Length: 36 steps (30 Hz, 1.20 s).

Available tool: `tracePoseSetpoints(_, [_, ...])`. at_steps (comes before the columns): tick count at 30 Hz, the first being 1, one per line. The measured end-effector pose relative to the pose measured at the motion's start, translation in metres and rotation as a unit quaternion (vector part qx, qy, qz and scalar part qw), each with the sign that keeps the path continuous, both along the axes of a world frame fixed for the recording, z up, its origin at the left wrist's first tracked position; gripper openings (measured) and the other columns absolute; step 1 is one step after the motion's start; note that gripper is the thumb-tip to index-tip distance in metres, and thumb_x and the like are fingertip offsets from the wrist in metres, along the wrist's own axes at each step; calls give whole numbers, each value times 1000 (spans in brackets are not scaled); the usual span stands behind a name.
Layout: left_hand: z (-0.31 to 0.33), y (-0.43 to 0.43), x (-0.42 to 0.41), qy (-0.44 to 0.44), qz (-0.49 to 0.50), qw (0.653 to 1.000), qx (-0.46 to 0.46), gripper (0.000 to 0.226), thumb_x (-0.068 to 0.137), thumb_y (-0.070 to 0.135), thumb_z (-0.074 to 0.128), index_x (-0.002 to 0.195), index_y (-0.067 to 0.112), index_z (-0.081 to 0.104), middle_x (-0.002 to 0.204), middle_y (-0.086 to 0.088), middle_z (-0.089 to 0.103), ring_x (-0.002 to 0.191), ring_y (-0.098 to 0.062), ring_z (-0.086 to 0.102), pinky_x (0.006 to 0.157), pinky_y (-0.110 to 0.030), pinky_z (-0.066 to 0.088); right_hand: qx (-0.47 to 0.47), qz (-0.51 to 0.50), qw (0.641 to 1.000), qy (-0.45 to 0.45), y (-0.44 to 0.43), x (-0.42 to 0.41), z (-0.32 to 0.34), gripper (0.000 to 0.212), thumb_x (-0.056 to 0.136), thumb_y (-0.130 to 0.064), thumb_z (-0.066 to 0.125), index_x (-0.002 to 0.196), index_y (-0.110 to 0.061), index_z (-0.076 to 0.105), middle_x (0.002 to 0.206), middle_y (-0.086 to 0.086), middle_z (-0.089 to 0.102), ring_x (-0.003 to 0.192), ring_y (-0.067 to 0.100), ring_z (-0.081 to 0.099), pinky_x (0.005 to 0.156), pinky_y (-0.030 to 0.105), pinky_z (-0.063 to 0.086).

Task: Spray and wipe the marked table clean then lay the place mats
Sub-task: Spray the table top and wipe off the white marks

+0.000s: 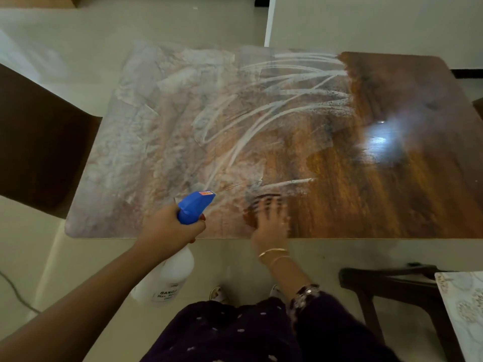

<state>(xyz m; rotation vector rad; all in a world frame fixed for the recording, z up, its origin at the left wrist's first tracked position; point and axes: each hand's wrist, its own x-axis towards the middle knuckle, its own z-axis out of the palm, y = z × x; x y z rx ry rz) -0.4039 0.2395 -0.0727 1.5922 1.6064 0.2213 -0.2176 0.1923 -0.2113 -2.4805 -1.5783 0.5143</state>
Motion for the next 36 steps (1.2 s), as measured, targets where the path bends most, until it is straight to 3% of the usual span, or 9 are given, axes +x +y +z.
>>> tracePoseSetpoints(4, [2,6,-6,-19,26,999,-10,18,80,21,66,85,3,64,66,-15,67,59,-26,58,60,-32,45,-27,194,978,66,7,-80,8,70,80,-7,31,149,-12,23,156,21,10,142,46,3,112,64,6])
tracePoseSetpoints(7, [4,10,-7,-21,32,999,-4,22,81,22,66,86,1,64,69,-17,67,59,-21,60,56,-25,42,-18,220,975,35,11,-45,10,69,83,-6,30,151,-16,16,158,16,1,145,39,-5,115,53,0])
tracePoseSetpoints(13, [4,17,-20,-10,16,1000,8,23,81,27,65,85,4,64,70,-14,69,67,-29,67,55,-24,43,-75,-107,991,0,11,111,10,73,85,-5,47,151,-16,17,158,15,2,145,37,-2,117,51,11])
tracePoseSetpoints(16, [2,15,-23,-6,20,1000,7,20,81,26,66,82,6,63,69,-14,69,70,-31,68,56,-24,44,-96,-173,980,16,20,112,14,71,88,-11,48,151,-16,15,158,16,0,144,38,-2,117,50,8])
tracePoseSetpoints(20, [-2,10,-21,-9,19,1000,-18,18,79,26,65,83,9,63,68,-12,67,66,-31,66,59,-29,46,-20,9,1000,2,42,9,10,72,82,-5,45,150,-19,22,159,14,0,145,36,-8,116,54,0])
tracePoseSetpoints(26, [2,16,-15,2,37,999,-17,23,81,25,66,83,3,60,67,-14,67,54,-18,56,55,-25,42,-24,286,958,25,58,-49,8,59,94,-17,39,150,-18,20,159,13,1,146,35,-3,116,52,-1])
tracePoseSetpoints(29, [7,23,-12,13,40,999,-11,26,83,28,65,81,3,60,70,-16,69,51,-13,55,50,-19,40,0,155,988,13,62,28,6,71,79,-6,36,148,-20,27,159,13,8,146,33,-1,118,52,9])
tracePoseSetpoints(33, [9,30,-9,30,50,998,-17,27,83,28,64,81,2,60,68,-13,67,51,-16,52,50,-21,39,-69,-97,993,6,58,139,11,69,88,-5,44,151,-15,19,158,16,4,145,37,3,117,52,10])
tracePoseSetpoints(36, [3,34,-3,38,59,997,-25,25,81,28,65,81,4,61,68,-15,68,56,-23,59,56,-28,46,-80,-136,987,-12,72,130,10,70,88,-10,48,151,-14,17,158,17,3,144,38,-1,117,51,6])
